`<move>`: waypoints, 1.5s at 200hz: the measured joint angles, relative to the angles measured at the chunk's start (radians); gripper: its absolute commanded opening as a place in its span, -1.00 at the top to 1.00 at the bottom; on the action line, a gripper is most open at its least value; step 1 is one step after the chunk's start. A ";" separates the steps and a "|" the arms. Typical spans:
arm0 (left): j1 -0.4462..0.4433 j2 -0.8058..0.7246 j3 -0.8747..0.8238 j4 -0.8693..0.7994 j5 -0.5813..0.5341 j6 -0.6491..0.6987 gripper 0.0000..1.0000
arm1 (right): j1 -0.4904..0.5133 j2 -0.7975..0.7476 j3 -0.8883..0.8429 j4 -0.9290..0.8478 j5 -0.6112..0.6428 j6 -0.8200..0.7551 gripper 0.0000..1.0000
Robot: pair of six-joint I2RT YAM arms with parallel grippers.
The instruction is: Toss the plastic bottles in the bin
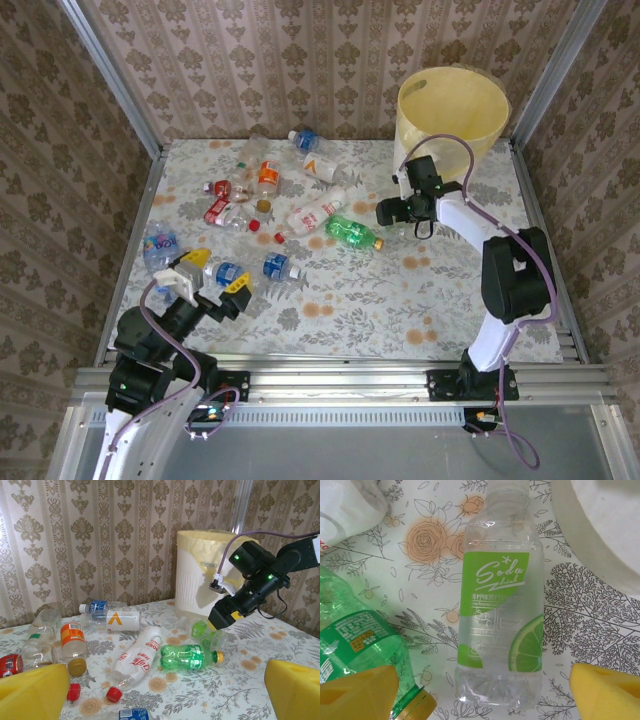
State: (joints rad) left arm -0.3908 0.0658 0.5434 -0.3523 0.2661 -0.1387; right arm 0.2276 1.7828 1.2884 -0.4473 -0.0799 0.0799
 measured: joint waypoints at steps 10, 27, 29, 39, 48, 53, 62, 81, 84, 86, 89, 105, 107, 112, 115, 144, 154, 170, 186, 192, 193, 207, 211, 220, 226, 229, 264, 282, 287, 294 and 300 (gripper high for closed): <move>0.000 0.000 0.000 0.000 0.000 0.000 -0.99 | 0.000 0.018 0.013 -0.005 0.003 -0.003 -0.84; 0.000 0.000 0.000 0.000 0.000 0.000 -1.00 | 0.000 0.041 0.028 -0.010 0.006 -0.007 -0.85; 0.000 0.000 0.000 0.000 0.000 0.000 -1.00 | 0.000 0.043 0.029 -0.010 0.006 -0.007 -0.85; 0.000 0.000 0.000 0.000 0.000 0.000 -1.00 | 0.000 0.057 0.041 -0.017 0.006 -0.007 -0.85; 0.000 0.000 0.000 0.000 0.000 0.000 -0.99 | 0.000 0.071 0.052 -0.023 0.006 -0.007 -0.85; 0.000 0.000 0.000 0.000 0.000 0.000 -0.99 | 0.000 0.079 0.059 -0.026 0.006 -0.007 -0.84; 0.000 0.000 0.000 0.000 0.000 0.000 -1.00 | 0.000 0.094 0.069 -0.029 0.006 -0.007 -0.84; 0.000 0.000 0.000 0.000 0.000 0.000 -0.99 | 0.000 0.117 0.081 -0.032 0.006 -0.007 -0.83; 0.000 0.000 0.000 0.000 0.000 0.000 -1.00 | 0.000 0.119 0.083 -0.033 0.006 -0.007 -0.83; 0.000 0.000 0.000 0.000 0.000 0.000 -0.99 | 0.000 0.122 0.085 -0.033 0.006 -0.007 -0.83; 0.000 0.000 0.000 0.000 0.000 0.000 -1.00 | 0.000 0.124 0.087 -0.033 0.007 -0.007 -0.82; 0.000 0.000 0.000 0.000 0.000 0.000 -1.00 | 0.000 0.142 0.101 -0.035 0.007 -0.007 -0.77; 0.000 0.000 0.000 0.000 0.000 0.000 -1.00 | 0.000 0.145 0.103 -0.036 0.007 -0.008 -0.76; 0.000 0.000 0.000 0.000 0.000 0.000 -1.00 | 0.001 0.150 0.106 -0.036 0.007 -0.009 -0.75; 0.000 0.000 0.000 0.000 0.000 0.000 -0.99 | 0.002 0.154 0.109 -0.035 0.008 -0.011 -0.74; 0.000 0.000 0.000 0.000 0.000 0.000 -1.00 | 0.005 0.182 0.119 -0.037 0.019 -0.020 -0.66; 0.000 0.000 0.000 0.000 0.000 0.000 -1.00 | 0.006 0.187 0.119 -0.039 0.022 -0.022 -0.62; 0.000 0.000 0.000 0.000 0.000 0.000 -1.00 | 0.006 0.192 0.119 -0.044 0.024 -0.023 -0.55; 0.000 0.000 0.000 0.000 0.000 0.000 -1.00 | 0.006 0.195 0.119 -0.050 0.025 -0.024 -0.48; 0.000 0.000 0.000 0.000 0.000 0.000 -0.99 | 0.006 0.196 0.119 -0.052 0.025 -0.024 -0.44; 0.000 0.000 0.000 0.000 0.000 0.000 -0.99 | 0.006 0.196 0.119 -0.052 0.026 -0.024 -0.43; 0.000 0.000 0.000 0.000 0.000 0.000 -0.99 | 0.006 0.196 0.119 -0.053 0.026 -0.024 -0.31; 0.000 0.000 0.000 0.000 0.000 0.000 -1.00 | 0.006 0.196 0.119 -0.054 0.026 -0.024 -0.29; 0.000 0.000 0.000 0.000 0.000 0.000 -1.00 | 0.006 0.196 0.119 -0.054 0.028 -0.023 -0.20; 0.000 0.000 0.000 0.000 0.000 0.000 -1.00 | 0.006 0.196 0.119 -0.054 0.029 -0.022 -0.16; 0.000 0.000 0.000 0.000 0.000 0.000 -1.00 | 0.006 0.196 0.119 -0.054 0.029 -0.025 -0.15; 0.000 0.000 0.000 0.000 0.000 0.000 -0.99 | 0.006 0.195 0.119 -0.053 0.029 -0.021 0.05; 0.000 0.000 0.000 0.000 0.001 0.000 -1.00 | 0.006 0.195 0.119 -0.053 0.029 -0.020 0.11; 0.000 0.000 0.000 0.000 0.000 0.000 -0.99 | 0.006 0.193 0.118 -0.053 0.029 -0.020 0.12; 0.000 0.000 0.000 0.000 0.001 0.000 -0.99 | 0.006 0.190 0.115 -0.052 0.029 -0.020 0.13; 0.000 0.000 0.000 0.000 0.001 0.000 -1.00 | 0.006 0.187 0.109 -0.050 0.029 -0.019 0.12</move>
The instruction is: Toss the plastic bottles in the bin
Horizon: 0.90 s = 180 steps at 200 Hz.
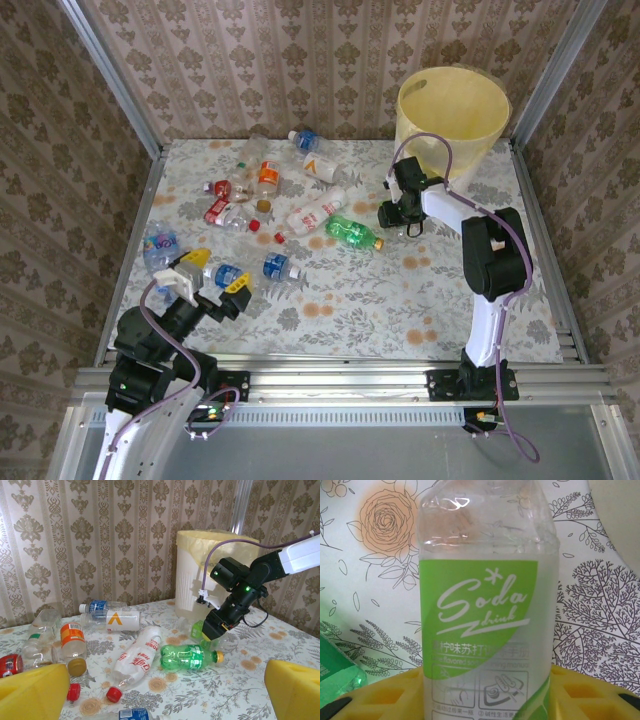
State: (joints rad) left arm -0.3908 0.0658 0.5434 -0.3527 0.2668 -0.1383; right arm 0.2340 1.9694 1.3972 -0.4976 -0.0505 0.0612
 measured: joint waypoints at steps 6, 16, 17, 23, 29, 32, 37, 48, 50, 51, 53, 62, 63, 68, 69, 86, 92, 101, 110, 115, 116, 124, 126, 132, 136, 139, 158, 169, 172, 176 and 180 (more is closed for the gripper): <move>0.000 0.000 0.000 0.000 0.000 0.000 -1.00 | 0.000 -0.006 -0.007 0.000 0.000 0.002 0.13; 0.000 0.000 0.000 0.000 0.000 0.000 -1.00 | 0.000 -0.019 -0.023 0.000 0.000 0.006 0.13; 0.000 0.000 0.000 0.000 0.000 0.000 -1.00 | 0.000 -0.020 -0.025 0.000 0.000 0.007 0.13; 0.000 0.000 0.000 0.000 0.000 0.000 -1.00 | 0.000 -0.029 -0.036 -0.001 0.000 0.013 0.14; 0.000 0.000 0.000 0.000 0.000 0.000 -0.99 | 0.000 -0.039 -0.049 -0.001 0.000 0.018 0.14; 0.000 0.000 0.000 0.000 0.000 0.000 -1.00 | 0.000 -0.042 -0.054 -0.001 0.000 0.018 0.14; 0.000 0.000 0.000 0.000 0.000 0.000 -1.00 | 0.000 -0.050 -0.063 -0.001 0.000 0.021 0.14; 0.000 0.000 0.000 0.000 0.000 0.000 -1.00 | 0.000 -0.064 -0.082 0.000 0.000 0.024 0.14; 0.000 0.000 0.000 0.000 0.000 0.000 -1.00 | 0.000 -0.067 -0.085 -0.001 0.000 0.025 0.14; 0.000 0.000 0.000 0.000 0.000 0.000 -1.00 | 0.000 -0.068 -0.087 -0.001 0.000 0.025 0.14; 0.000 0.000 0.000 0.000 0.000 0.000 -0.99 | 0.000 -0.070 -0.090 0.000 0.000 0.025 0.14; 0.000 0.000 0.000 0.000 0.001 0.000 -1.00 | 0.000 -0.084 -0.107 -0.001 0.000 0.028 0.15; 0.000 0.000 0.000 0.000 0.001 0.000 -1.00 | 0.000 -0.085 -0.108 -0.001 0.000 0.028 0.15; 0.000 0.000 0.000 0.000 0.002 0.000 -1.00 | 0.000 -0.092 -0.117 -0.001 0.000 0.029 0.15; 0.000 0.000 0.000 0.000 0.003 0.000 -1.00 | 0.000 -0.093 -0.118 -0.001 0.000 0.029 0.15; 0.000 0.000 0.000 0.000 0.003 0.000 -1.00 | 0.001 -0.118 -0.148 -0.004 0.000 0.034 0.15; 0.000 0.000 0.000 0.000 0.003 0.000 -1.00 | 0.003 -0.127 -0.159 -0.006 0.000 0.039 0.16; 0.000 0.000 0.000 0.000 0.003 0.000 -0.99 | 0.006 -0.144 -0.178 -0.007 0.000 0.043 0.16; 0.000 0.000 0.000 0.000 0.003 0.000 -1.00 | 0.008 -0.163 -0.199 -0.008 -0.001 0.048 0.16; 0.000 0.000 0.000 0.000 0.003 0.000 -1.00 | 0.010 -0.173 -0.211 -0.008 -0.001 0.051 0.17; 0.000 0.000 0.000 0.000 0.003 0.000 -0.99 | 0.010 -0.175 -0.213 -0.008 -0.001 0.051 0.17; 0.000 0.000 0.000 0.000 0.003 0.000 -0.99 | 0.012 -0.194 -0.233 -0.008 -0.002 0.057 0.17; 0.000 0.000 0.000 0.000 0.003 0.000 -1.00 | 0.013 -0.199 -0.238 -0.008 -0.001 0.060 0.17; 0.000 0.000 0.000 0.000 0.003 0.000 -1.00 | 0.015 -0.216 -0.254 -0.007 -0.002 0.067 0.17; 0.000 0.000 0.000 0.000 0.003 0.000 -1.00 | 0.016 -0.226 -0.264 -0.007 -0.002 0.071 0.17; 0.000 0.000 0.000 0.000 0.003 0.000 -1.00 | 0.019 -0.236 -0.274 -0.007 -0.002 0.074 0.17; 0.000 0.000 0.000 0.000 0.003 0.000 -1.00 | 0.032 -0.287 -0.316 -0.008 -0.005 0.085 0.18; 0.000 0.000 0.000 0.000 0.003 0.000 -0.99 | 0.042 -0.316 -0.336 -0.007 -0.006 0.097 0.20; 0.000 0.000 0.000 0.000 0.003 0.000 -1.00 | 0.046 -0.325 -0.342 -0.006 -0.009 0.100 0.20; 0.000 0.000 0.000 0.000 0.003 0.000 -1.00 | 0.048 -0.333 -0.348 -0.007 -0.010 0.101 0.21; 0.000 0.000 0.000 0.000 0.003 0.000 -1.00 | 0.053 -0.345 -0.355 -0.006 -0.013 0.105 0.21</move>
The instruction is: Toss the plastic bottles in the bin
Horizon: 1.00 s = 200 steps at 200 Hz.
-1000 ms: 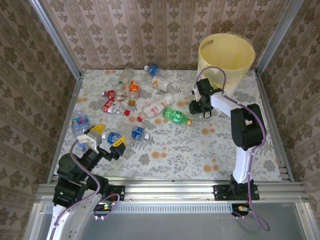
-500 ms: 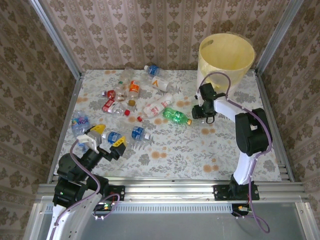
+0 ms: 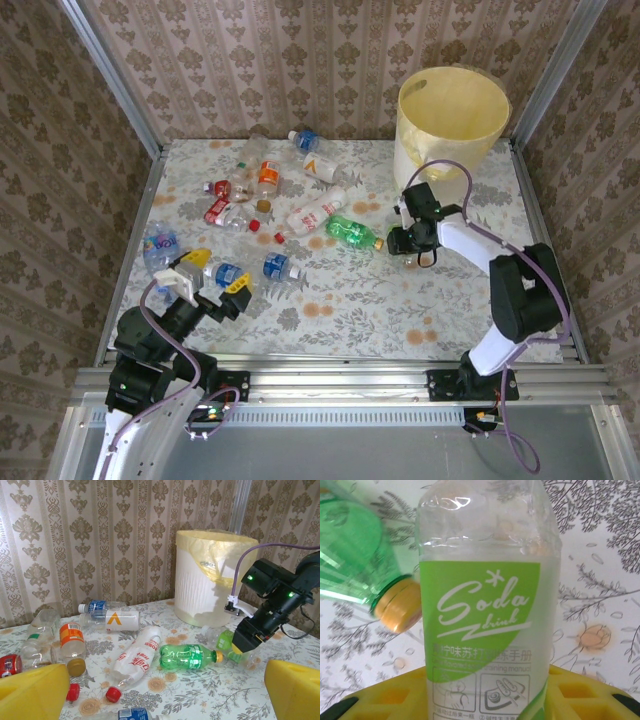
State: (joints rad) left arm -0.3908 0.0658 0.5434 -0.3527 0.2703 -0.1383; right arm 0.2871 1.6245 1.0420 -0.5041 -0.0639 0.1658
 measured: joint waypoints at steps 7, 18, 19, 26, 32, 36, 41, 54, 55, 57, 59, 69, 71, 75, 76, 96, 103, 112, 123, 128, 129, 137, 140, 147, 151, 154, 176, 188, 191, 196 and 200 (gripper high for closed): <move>0.000 0.000 0.000 0.000 0.000 0.000 -1.00 | 0.007 -0.016 -0.008 0.000 -0.003 0.005 0.22; 0.000 0.000 0.000 0.000 0.000 0.000 -0.99 | 0.020 -0.043 -0.020 0.000 -0.011 0.014 0.22; 0.000 0.000 0.000 0.000 0.000 0.000 -0.99 | 0.021 -0.045 -0.020 0.000 -0.011 0.015 0.22; 0.000 0.000 0.000 0.000 0.000 0.000 -1.00 | 0.030 -0.063 -0.026 0.001 -0.014 0.019 0.22; 0.000 0.000 0.000 0.000 0.000 0.000 -0.99 | 0.039 -0.079 -0.029 0.002 -0.018 0.021 0.22; 0.000 0.000 0.000 0.000 0.000 0.000 -1.00 | 0.045 -0.089 -0.030 0.002 -0.019 0.022 0.23; 0.000 0.000 0.000 0.000 0.000 0.000 -1.00 | 0.054 -0.104 -0.031 0.003 -0.020 0.022 0.22; 0.000 0.000 0.000 0.000 0.000 0.000 -0.99 | 0.075 -0.143 -0.031 0.007 -0.023 0.022 0.22; 0.000 0.000 0.000 0.000 0.001 0.000 -0.99 | 0.076 -0.145 -0.031 0.007 -0.023 0.022 0.22; 0.000 0.000 0.000 0.000 0.001 0.000 -1.00 | 0.079 -0.152 -0.031 0.007 -0.023 0.022 0.22; 0.001 0.000 0.000 0.000 0.001 0.000 -1.00 | 0.083 -0.159 -0.031 0.008 -0.023 0.022 0.22; 0.002 0.000 0.000 0.000 0.003 0.000 -1.00 | 0.095 -0.192 -0.030 0.009 -0.026 0.021 0.23; 0.002 0.000 0.000 0.000 0.003 0.000 -1.00 | 0.098 -0.200 -0.030 0.009 -0.027 0.021 0.23; 0.003 0.000 0.000 0.000 0.004 0.000 -1.00 | 0.102 -0.212 -0.030 0.010 -0.027 0.021 0.23; 0.003 0.000 0.000 0.000 0.004 0.000 -1.00 | 0.104 -0.217 -0.029 0.010 -0.027 0.021 0.23; 0.006 0.000 0.000 0.000 0.004 0.000 -1.00 | 0.123 -0.287 -0.020 0.019 -0.031 0.013 0.23; 0.006 0.000 0.000 0.000 0.004 0.000 -0.99 | 0.129 -0.307 -0.012 0.025 -0.032 0.005 0.22; 0.006 0.000 0.000 0.000 0.005 0.000 -0.99 | 0.136 -0.335 0.005 0.032 -0.032 -0.009 0.22; 0.006 0.000 0.000 0.000 0.006 0.000 -1.00 | 0.144 -0.365 0.024 0.045 -0.032 -0.028 0.21; 0.006 0.000 0.000 0.000 0.007 0.000 -0.99 | 0.147 -0.382 0.031 0.056 -0.032 -0.037 0.21; 0.006 0.000 0.000 0.000 0.007 0.000 -0.99 | 0.148 -0.385 0.031 0.059 -0.032 -0.039 0.21; 0.006 0.000 0.000 0.000 0.007 0.000 -1.00 | 0.151 -0.413 0.039 0.078 -0.032 -0.054 0.18; 0.006 0.000 0.000 0.000 0.007 0.000 -1.00 | 0.151 -0.425 0.040 0.088 -0.031 -0.060 0.17; 0.006 0.000 0.000 0.000 0.007 0.000 -1.00 | 0.152 -0.452 0.040 0.114 -0.029 -0.075 0.17; 0.006 0.000 0.000 0.000 0.007 0.000 -1.00 | 0.152 -0.468 0.040 0.129 -0.026 -0.084 0.17; 0.006 0.000 0.000 0.000 0.007 0.000 -0.99 | 0.152 -0.479 0.040 0.140 -0.024 -0.089 0.17; 0.006 0.000 0.000 0.000 0.007 0.000 -1.00 | 0.152 -0.548 0.037 0.242 -0.013 -0.123 0.19; 0.006 0.000 0.000 0.000 0.007 0.000 -1.00 | 0.152 -0.579 0.032 0.306 -0.006 -0.140 0.20; 0.006 0.000 0.000 0.000 0.007 0.000 -1.00 | 0.152 -0.585 0.030 0.322 -0.005 -0.143 0.21; 0.006 0.000 0.000 0.000 0.007 0.000 -1.00 | 0.152 -0.595 0.027 0.350 0.000 -0.149 0.21; 0.006 0.000 0.000 0.000 0.007 0.000 -1.00 | 0.153 -0.603 0.026 0.372 0.004 -0.156 0.21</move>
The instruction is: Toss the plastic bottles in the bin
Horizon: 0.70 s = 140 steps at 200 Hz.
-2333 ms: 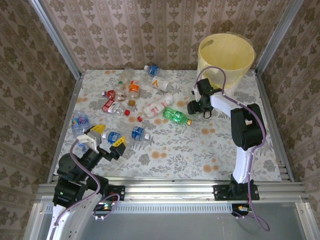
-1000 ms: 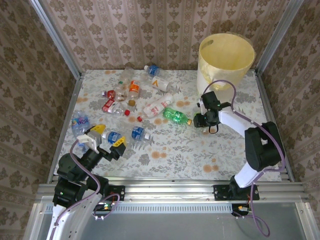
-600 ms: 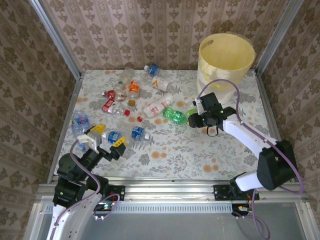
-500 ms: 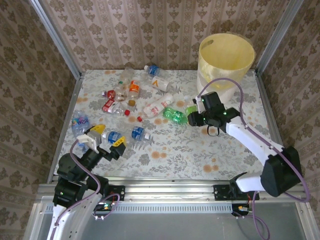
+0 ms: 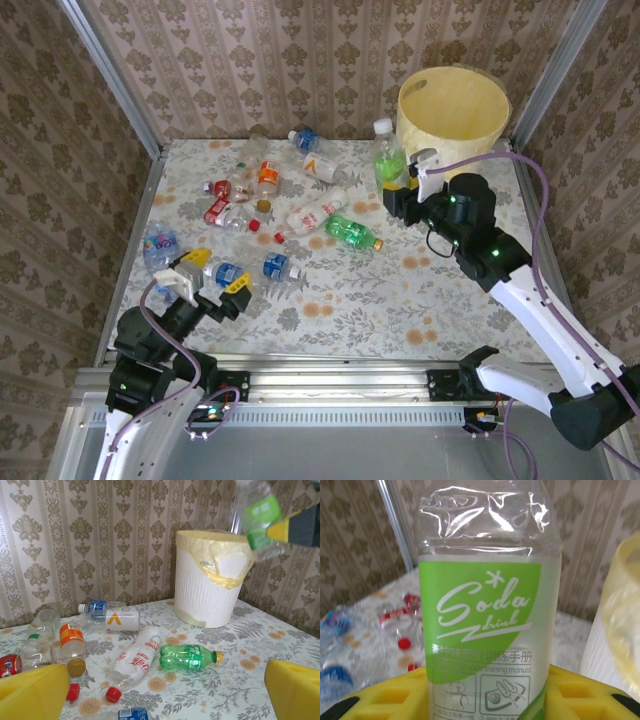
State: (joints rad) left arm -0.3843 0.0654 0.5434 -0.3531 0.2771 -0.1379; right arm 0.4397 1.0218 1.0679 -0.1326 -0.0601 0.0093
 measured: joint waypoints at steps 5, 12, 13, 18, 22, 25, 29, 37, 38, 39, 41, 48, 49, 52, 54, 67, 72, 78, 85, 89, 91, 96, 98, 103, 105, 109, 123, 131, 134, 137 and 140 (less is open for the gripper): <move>0.000 0.000 0.000 0.000 0.000 0.000 -0.99 | 0.000 -0.007 -0.002 0.027 0.004 -0.007 0.21; 0.000 0.000 0.000 0.000 0.000 0.000 -1.00 | 0.000 -0.014 -0.003 0.064 0.008 -0.019 0.21; 0.000 0.000 0.000 0.000 0.000 0.000 -1.00 | 0.000 -0.015 -0.003 0.067 0.009 -0.020 0.21; 0.000 0.000 0.000 0.000 0.000 0.000 -1.00 | 0.000 -0.018 -0.003 0.093 0.011 -0.029 0.22; 0.000 0.000 0.000 0.000 0.000 0.000 -1.00 | 0.000 -0.020 -0.003 0.114 0.014 -0.038 0.23; 0.000 0.000 0.000 0.000 0.000 0.000 -1.00 | 0.000 -0.021 -0.003 0.129 0.016 -0.042 0.23; 0.000 0.000 0.000 0.000 0.000 0.000 -0.99 | 0.000 -0.021 -0.004 0.148 0.020 -0.051 0.24; 0.000 0.000 0.000 0.000 0.000 0.000 -1.00 | 0.000 -0.022 -0.004 0.189 0.027 -0.066 0.25; 0.000 0.000 0.000 0.000 0.000 0.000 -1.00 | 0.000 -0.022 -0.005 0.197 0.029 -0.068 0.25; 0.000 0.000 0.000 0.000 0.000 0.000 -1.00 | 0.000 -0.022 -0.005 0.202 0.030 -0.070 0.25; 0.000 0.000 0.000 0.000 0.000 0.000 -1.00 | 0.000 -0.022 -0.005 0.212 0.032 -0.074 0.25; 0.000 0.000 0.000 0.000 0.000 0.000 -1.00 | 0.000 -0.023 -0.008 0.249 0.039 -0.089 0.26; 0.000 0.000 0.000 0.000 0.000 0.000 -1.00 | 0.000 -0.023 -0.008 0.255 0.040 -0.090 0.26; 0.000 0.000 0.000 0.000 0.000 0.000 -1.00 | 0.000 -0.023 -0.009 0.270 0.043 -0.094 0.26; 0.000 0.000 0.000 0.000 0.000 0.000 -1.00 | 0.000 -0.024 -0.010 0.282 0.047 -0.098 0.26; 0.000 0.000 0.000 0.000 0.000 0.000 -1.00 | 0.000 -0.029 -0.016 0.348 0.061 -0.122 0.28; 0.000 0.000 0.000 0.000 0.000 0.000 -0.99 | 0.000 -0.031 -0.018 0.375 0.068 -0.133 0.29; 0.000 0.000 0.000 0.000 0.000 0.000 -1.00 | 0.000 -0.033 -0.018 0.404 0.078 -0.144 0.30; 0.000 0.000 0.000 0.000 0.000 0.000 -1.00 | 0.000 -0.034 -0.018 0.441 0.092 -0.158 0.31; 0.000 0.000 0.000 0.000 0.000 0.000 -1.00 | 0.000 -0.035 -0.018 0.461 0.098 -0.166 0.31; 0.000 0.000 0.000 0.000 0.000 0.000 -1.00 | 0.000 -0.035 -0.018 0.471 0.102 -0.169 0.31; 0.000 0.000 0.000 0.000 0.000 0.000 -1.00 | -0.001 -0.035 -0.018 0.495 0.111 -0.176 0.31; 0.000 0.000 0.000 0.000 0.000 0.000 -1.00 | -0.001 -0.035 -0.018 0.504 0.114 -0.180 0.31; 0.000 0.000 0.000 0.000 0.000 0.000 -0.99 | -0.002 -0.035 -0.018 0.520 0.118 -0.187 0.31; 0.000 0.000 0.000 0.000 0.000 0.000 -1.00 | -0.002 -0.035 -0.018 0.527 0.122 -0.190 0.31; 0.000 0.000 0.000 0.000 0.000 0.000 -0.99 | -0.004 -0.035 -0.018 0.540 0.128 -0.195 0.31; 0.000 0.000 0.000 0.000 0.000 0.000 -1.00 | -0.008 -0.034 -0.018 0.571 0.141 -0.209 0.30; 0.000 0.000 0.000 0.000 0.000 0.000 -0.99 | -0.011 -0.034 -0.018 0.585 0.146 -0.217 0.30; 0.000 0.000 0.000 0.000 0.000 0.000 -0.99 | -0.013 -0.034 -0.018 0.591 0.151 -0.219 0.30; 0.000 0.000 0.000 0.000 0.000 0.000 -1.00 | -0.015 -0.034 -0.018 0.595 0.153 -0.221 0.30; 0.000 0.000 0.000 0.000 0.000 0.000 -1.00 | -0.016 -0.034 -0.017 0.599 0.156 -0.222 0.31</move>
State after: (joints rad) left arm -0.3843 0.0654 0.5434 -0.3527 0.2771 -0.1379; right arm 0.4232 0.9882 1.0508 0.4664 0.0963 -0.2131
